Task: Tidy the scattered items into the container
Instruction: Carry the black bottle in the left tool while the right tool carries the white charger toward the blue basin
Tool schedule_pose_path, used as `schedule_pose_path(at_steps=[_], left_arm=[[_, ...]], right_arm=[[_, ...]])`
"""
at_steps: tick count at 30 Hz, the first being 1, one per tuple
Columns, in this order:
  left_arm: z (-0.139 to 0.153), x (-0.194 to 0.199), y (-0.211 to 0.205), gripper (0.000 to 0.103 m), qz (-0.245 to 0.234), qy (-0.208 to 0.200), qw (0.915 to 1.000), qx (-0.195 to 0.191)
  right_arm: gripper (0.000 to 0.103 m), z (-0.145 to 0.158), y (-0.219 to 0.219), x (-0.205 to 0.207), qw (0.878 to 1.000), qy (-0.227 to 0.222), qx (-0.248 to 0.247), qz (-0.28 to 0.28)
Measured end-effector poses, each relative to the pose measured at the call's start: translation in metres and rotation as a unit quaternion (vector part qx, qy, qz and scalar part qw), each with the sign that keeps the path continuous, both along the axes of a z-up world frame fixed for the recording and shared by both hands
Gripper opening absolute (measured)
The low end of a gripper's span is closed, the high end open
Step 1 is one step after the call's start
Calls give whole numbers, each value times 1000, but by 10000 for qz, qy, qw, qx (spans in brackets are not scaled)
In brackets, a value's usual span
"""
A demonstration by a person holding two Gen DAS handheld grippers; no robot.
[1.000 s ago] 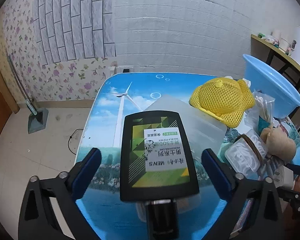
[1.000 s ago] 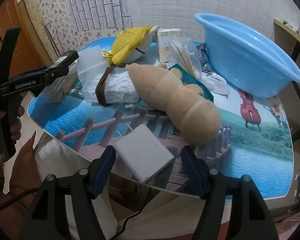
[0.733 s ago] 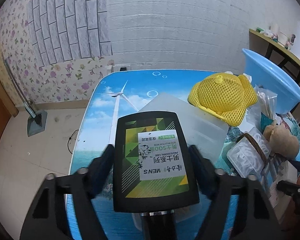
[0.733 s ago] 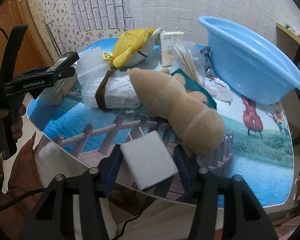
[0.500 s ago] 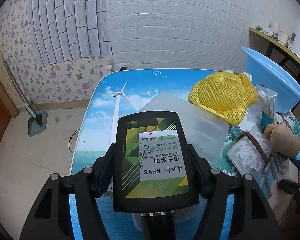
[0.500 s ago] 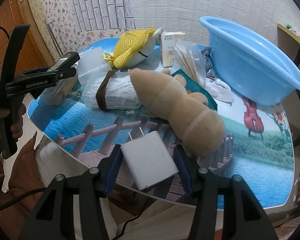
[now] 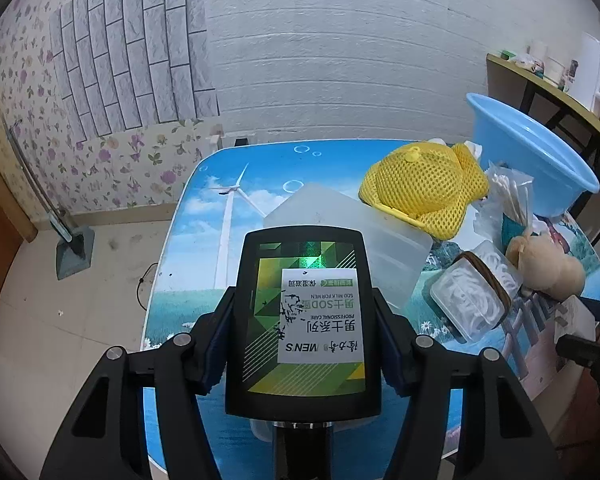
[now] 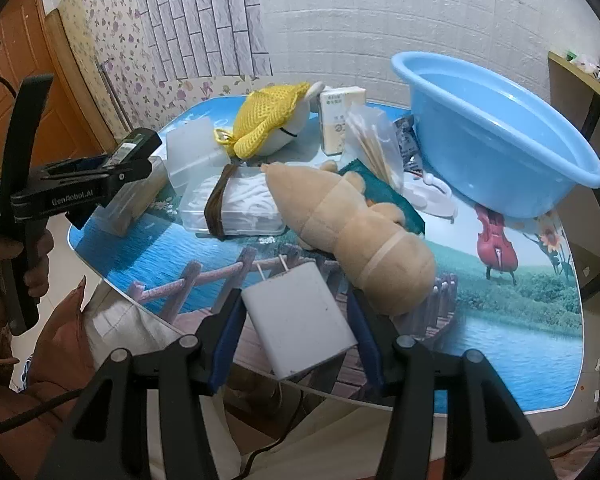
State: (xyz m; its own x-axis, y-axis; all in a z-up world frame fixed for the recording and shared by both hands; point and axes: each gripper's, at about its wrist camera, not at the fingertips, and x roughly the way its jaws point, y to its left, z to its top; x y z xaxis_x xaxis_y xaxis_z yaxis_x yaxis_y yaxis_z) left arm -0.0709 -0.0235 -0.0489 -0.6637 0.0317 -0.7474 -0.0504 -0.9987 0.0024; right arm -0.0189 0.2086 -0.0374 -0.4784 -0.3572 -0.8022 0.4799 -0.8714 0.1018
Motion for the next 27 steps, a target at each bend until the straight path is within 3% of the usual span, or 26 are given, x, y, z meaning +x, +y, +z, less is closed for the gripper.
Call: schedule_pose_path(at_steps=[12,27], left_arm=[[26,9,7,61,-76,175,9998,80],[91,-6,45,61,-250,585,9972,380]], right_arm=[[51,21,3,0,9992,309,-243,-2],[51,74,37,-34,9939,784,-726,-276]])
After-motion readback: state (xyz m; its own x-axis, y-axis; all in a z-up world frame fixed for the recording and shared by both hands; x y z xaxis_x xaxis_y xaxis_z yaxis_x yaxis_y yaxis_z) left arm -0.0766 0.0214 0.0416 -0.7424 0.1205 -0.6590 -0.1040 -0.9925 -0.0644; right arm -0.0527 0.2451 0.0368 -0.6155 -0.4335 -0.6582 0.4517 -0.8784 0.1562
